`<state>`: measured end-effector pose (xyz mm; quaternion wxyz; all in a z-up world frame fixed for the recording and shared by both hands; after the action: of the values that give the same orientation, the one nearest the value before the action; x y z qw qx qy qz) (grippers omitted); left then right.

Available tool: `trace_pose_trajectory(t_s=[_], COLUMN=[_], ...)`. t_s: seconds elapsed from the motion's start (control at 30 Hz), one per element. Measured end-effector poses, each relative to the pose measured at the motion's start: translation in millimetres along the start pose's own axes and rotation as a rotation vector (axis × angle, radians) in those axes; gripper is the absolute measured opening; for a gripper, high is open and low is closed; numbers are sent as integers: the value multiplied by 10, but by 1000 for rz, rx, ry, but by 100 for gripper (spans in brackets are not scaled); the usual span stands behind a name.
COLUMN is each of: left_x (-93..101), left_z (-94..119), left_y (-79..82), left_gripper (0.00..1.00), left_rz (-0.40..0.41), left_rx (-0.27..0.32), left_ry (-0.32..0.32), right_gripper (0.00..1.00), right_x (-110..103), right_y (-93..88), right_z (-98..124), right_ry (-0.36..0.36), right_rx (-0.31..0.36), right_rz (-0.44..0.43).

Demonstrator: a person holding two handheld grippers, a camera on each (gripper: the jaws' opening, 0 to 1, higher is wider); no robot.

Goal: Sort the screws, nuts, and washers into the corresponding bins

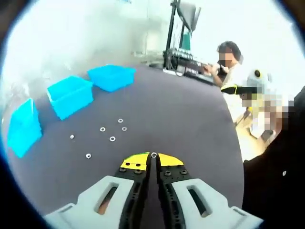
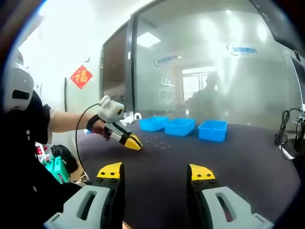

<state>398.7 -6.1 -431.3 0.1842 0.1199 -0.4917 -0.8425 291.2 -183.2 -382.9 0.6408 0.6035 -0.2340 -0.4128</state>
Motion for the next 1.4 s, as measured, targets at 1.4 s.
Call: trace_pose_trajectory(t_s=[1.4], left_x=[-889], left_z=[1175], left_y=[569], left_gripper=[6], left_rz=[35], left_rx=[469], left_ry=[646], right_gripper=[48], right_x=[-103], right_y=[137], right_z=[-15], right_ry=[16], right_rx=[32], right_rz=[-3])
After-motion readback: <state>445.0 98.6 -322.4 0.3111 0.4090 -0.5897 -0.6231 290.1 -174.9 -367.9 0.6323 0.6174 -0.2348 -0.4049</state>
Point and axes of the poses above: the point that each gripper's makers call its tool centre point, and the gripper's own axes: z roughly backward along the fingers, x roughly to its right, y roughly out of its top, the point moved 1 cm from there along z, roughly backward along the fingers, and after that the axes turned 10 degrees about -z, right-handed, at the moved point
